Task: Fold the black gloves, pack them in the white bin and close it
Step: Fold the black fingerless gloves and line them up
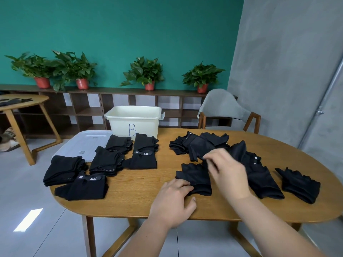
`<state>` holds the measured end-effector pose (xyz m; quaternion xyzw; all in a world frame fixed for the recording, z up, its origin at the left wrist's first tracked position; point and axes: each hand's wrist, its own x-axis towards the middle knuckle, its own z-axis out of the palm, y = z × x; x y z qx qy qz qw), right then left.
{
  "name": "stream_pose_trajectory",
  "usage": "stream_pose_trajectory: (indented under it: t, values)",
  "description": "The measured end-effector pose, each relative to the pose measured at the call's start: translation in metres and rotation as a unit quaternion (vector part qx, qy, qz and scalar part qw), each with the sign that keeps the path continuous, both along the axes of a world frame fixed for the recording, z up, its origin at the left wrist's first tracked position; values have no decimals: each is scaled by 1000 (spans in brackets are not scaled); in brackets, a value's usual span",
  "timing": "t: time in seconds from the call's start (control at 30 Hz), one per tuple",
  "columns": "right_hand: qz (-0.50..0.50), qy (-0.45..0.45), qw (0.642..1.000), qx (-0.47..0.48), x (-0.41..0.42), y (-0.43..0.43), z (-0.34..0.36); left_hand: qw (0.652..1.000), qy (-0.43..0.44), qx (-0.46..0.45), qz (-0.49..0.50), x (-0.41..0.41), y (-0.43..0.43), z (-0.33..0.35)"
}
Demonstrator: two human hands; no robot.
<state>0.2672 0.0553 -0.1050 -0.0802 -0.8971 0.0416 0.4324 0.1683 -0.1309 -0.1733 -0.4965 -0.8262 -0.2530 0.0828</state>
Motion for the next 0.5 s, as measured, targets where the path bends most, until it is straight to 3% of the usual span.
stream_pose_trajectory:
  t: [0.1,0.13,0.27,0.5]
  values:
    - [43,-218,975,27,-11,-3,-30,1000,4,-9,-1,1,0,-1]
    - [51,-251,967,11,-10,-4,-40,1000,4,-6,-1,1,0,-1]
    - [72,-178,975,-110,6,-5,-63,1000,-3,11,6,-1,0,-1]
    - [3,-87,982,-169,3,-8,-62,1000,-15,7,12,1,1,-3]
